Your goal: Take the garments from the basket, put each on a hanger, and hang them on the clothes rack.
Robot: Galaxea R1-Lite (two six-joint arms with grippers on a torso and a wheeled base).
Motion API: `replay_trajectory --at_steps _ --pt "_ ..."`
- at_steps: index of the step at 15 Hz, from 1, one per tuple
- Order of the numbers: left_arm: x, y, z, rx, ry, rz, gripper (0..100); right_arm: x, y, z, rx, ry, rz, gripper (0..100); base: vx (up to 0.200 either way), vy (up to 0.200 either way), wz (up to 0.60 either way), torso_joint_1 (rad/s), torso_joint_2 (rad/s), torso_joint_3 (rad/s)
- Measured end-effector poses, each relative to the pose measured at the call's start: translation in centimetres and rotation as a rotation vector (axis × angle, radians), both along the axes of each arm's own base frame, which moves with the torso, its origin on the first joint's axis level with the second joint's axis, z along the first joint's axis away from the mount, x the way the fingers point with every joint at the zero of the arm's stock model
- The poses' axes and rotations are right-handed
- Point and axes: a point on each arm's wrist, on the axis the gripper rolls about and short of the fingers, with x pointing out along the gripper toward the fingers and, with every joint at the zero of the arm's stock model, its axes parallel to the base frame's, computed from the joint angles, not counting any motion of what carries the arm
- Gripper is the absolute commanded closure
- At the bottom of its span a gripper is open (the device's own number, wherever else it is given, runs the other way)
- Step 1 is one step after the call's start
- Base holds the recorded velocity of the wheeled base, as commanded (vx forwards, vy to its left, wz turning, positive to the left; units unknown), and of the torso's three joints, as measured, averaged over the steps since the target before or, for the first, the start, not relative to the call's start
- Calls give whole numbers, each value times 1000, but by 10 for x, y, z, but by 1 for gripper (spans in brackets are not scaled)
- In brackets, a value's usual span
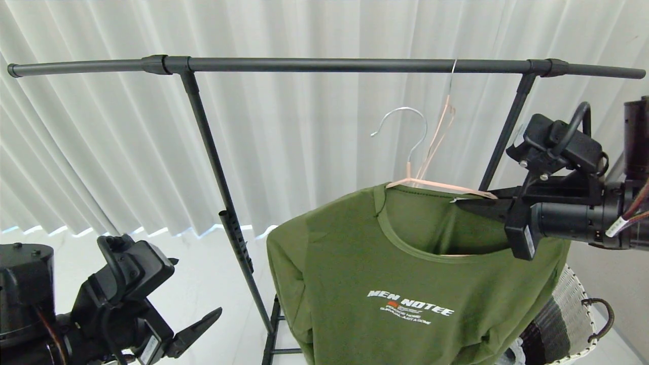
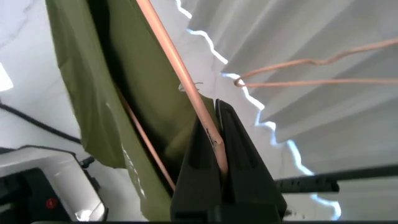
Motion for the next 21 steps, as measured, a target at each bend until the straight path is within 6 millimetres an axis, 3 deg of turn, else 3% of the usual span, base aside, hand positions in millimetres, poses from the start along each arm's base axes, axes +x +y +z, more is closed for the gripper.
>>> replay_trajectory --at_steps 4,9,17,21 --pt "1 1 11 -21 -100 9 0 -1 -3 -2 11 102 -217 100 0 0 0 0 0 0" --pt "2 3 14 -28 -133 25 0 5 16 16 168 227 -423 100 0 0 0 0 0 0" --pt "1 3 15 -30 -138 25 0 33 42 47 245 135 -499 100 0 0 0 0 0 0" --pt "1 3 15 -32 -136 24 0 39 50 50 234 117 -501 100 200 0 0 -5 -2 5"
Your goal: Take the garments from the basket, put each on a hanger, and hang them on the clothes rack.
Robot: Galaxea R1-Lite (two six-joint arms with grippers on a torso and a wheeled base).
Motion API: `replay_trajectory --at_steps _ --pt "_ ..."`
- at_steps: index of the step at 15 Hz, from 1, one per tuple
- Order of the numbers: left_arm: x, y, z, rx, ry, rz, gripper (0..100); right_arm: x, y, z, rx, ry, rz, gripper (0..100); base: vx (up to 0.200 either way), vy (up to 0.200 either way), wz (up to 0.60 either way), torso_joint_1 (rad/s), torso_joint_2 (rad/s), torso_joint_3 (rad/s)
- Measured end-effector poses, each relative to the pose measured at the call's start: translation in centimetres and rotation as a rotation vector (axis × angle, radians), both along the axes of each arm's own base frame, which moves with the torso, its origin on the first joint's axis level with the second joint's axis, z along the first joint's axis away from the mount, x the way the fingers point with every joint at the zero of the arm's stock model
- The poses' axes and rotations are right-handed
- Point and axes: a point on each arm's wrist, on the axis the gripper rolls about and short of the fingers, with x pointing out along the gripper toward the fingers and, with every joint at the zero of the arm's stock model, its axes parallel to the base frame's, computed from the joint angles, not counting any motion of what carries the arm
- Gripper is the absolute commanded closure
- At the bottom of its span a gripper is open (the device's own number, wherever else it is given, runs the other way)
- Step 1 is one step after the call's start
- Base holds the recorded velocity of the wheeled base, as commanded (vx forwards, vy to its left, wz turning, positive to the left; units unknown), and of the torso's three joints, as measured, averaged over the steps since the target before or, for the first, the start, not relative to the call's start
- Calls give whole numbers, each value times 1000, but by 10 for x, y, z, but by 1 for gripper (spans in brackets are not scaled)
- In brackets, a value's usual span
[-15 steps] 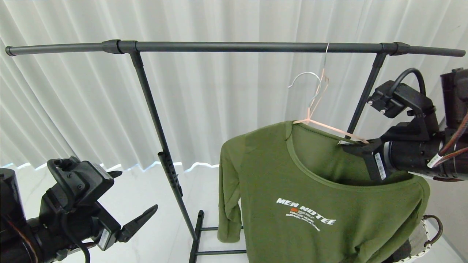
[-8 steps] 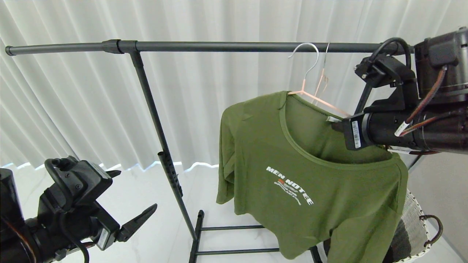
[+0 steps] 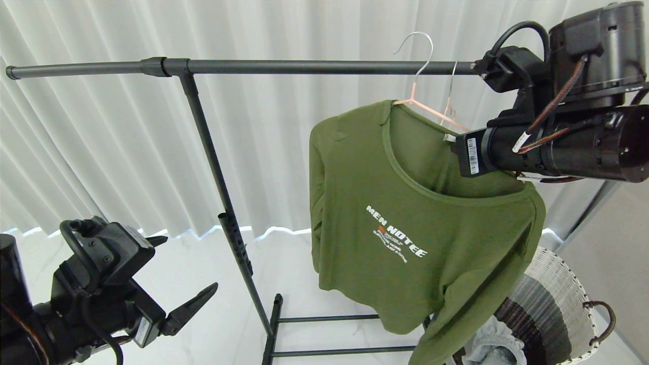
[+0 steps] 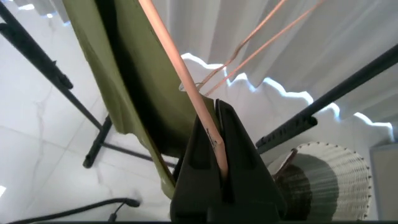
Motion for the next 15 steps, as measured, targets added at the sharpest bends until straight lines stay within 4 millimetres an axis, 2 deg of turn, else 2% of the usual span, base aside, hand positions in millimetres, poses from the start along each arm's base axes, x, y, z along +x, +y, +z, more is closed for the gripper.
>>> replay_trajectory --at_steps 4,10,15 --pt "1 0 -1 0 4 -3 0 1 2 -1 -2 2 3 100 200 0 0 6 4 -1" --pt "0 -1 -2 1 10 -11 0 1 3 -2 -6 -1 -10 100 0 0 0 0 0 0" --pt "1 -1 -2 2 11 -10 0 11 6 -6 -27 -5 -68 100 0 0 0 0 0 0"
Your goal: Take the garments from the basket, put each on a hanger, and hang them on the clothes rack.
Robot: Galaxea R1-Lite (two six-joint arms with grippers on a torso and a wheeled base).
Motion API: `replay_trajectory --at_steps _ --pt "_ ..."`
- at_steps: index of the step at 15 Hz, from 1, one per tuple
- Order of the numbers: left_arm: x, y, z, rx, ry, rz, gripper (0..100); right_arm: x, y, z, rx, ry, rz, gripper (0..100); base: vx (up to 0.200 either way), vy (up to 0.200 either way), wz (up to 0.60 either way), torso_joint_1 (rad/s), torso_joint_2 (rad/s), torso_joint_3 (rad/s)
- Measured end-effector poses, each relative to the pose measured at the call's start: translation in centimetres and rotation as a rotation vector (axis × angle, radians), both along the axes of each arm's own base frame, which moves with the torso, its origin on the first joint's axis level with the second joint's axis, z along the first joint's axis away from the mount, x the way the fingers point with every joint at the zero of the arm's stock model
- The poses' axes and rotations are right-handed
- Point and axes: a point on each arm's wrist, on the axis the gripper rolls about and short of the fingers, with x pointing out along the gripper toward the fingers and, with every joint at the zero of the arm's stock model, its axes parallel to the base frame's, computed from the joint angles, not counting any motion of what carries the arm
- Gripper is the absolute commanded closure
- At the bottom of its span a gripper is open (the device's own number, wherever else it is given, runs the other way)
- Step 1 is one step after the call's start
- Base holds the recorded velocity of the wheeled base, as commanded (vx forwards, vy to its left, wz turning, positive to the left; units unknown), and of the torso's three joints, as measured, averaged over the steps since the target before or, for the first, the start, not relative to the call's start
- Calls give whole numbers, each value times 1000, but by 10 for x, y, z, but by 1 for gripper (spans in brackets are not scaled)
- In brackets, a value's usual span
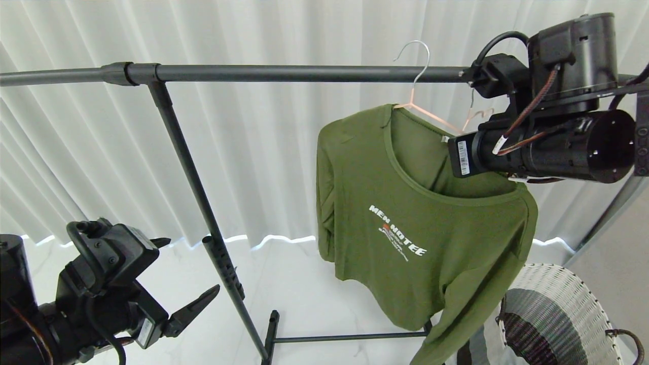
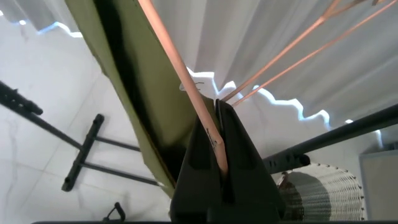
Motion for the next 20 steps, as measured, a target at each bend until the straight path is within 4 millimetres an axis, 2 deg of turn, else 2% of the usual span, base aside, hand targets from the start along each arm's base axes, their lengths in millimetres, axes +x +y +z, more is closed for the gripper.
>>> replay_trajectory --at_steps 9,18,19,20 --pt "0 -1 0 0 -1 -4 0 31 13 -3 -39 -25 -71 100 0 0 0 0 0 0" --pt "0 -1 0 -1 -1 -7 0 41 21 -15 -66 -3 -77 100 0 0 0 0 0 0" --pt "0 -1 0 -1 -1 -8 0 41 22 -16 -65 -3 -76 0 0 0 0 0 0 0" --pt "0 -1 0 -1 -1 -9 0 40 22 -15 -64 -3 -74 0 0 0 0 0 0 0"
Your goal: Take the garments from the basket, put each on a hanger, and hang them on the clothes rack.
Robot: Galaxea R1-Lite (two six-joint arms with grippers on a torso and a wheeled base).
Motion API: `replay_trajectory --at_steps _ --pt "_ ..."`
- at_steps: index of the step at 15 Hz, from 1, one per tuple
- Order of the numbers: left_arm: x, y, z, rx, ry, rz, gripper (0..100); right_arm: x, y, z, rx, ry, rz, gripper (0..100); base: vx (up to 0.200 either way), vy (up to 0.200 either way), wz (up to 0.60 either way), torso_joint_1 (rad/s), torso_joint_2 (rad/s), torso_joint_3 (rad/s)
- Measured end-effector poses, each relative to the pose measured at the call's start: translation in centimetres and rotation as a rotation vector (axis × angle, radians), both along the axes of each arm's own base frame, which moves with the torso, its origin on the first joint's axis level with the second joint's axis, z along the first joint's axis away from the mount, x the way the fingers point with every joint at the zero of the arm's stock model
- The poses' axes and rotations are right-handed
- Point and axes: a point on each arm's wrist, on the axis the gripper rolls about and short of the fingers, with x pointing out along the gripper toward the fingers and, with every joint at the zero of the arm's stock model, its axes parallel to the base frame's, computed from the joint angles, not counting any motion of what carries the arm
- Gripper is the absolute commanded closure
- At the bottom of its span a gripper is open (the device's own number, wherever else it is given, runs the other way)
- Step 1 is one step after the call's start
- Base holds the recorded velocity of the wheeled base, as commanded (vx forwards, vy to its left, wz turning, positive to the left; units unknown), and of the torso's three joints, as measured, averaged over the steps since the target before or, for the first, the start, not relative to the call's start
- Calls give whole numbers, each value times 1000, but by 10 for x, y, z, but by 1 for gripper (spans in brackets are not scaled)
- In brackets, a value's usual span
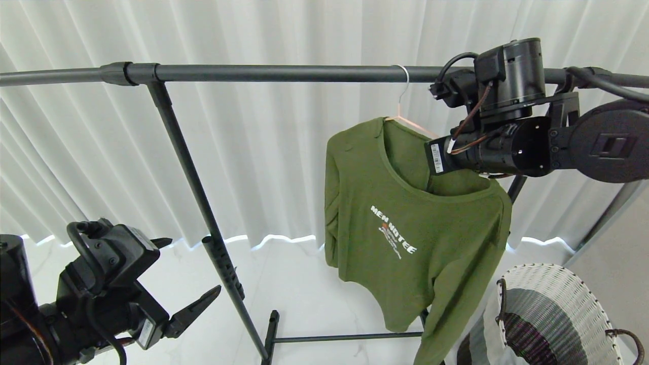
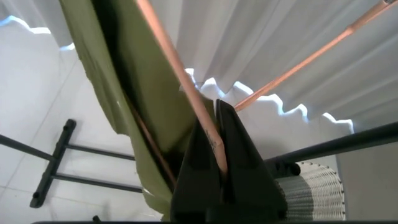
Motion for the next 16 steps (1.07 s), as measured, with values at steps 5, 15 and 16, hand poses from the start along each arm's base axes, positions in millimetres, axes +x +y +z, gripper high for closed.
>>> replay_trajectory --at_steps 5,15,16 --pt "0 0 1 -1 -4 -2 0 -10 -3 10 28 -18 7 0 0 0 0 0 0 0" --pt "-1 13 5 -77 -5 111 0 -80 -70 34 79 -28 -28 0 0 0 0 0 0 0" --pt "-2 17 6 -93 -5 143 0 -90 -86 31 57 -4 -53 0 0 0 0 0 0 0"
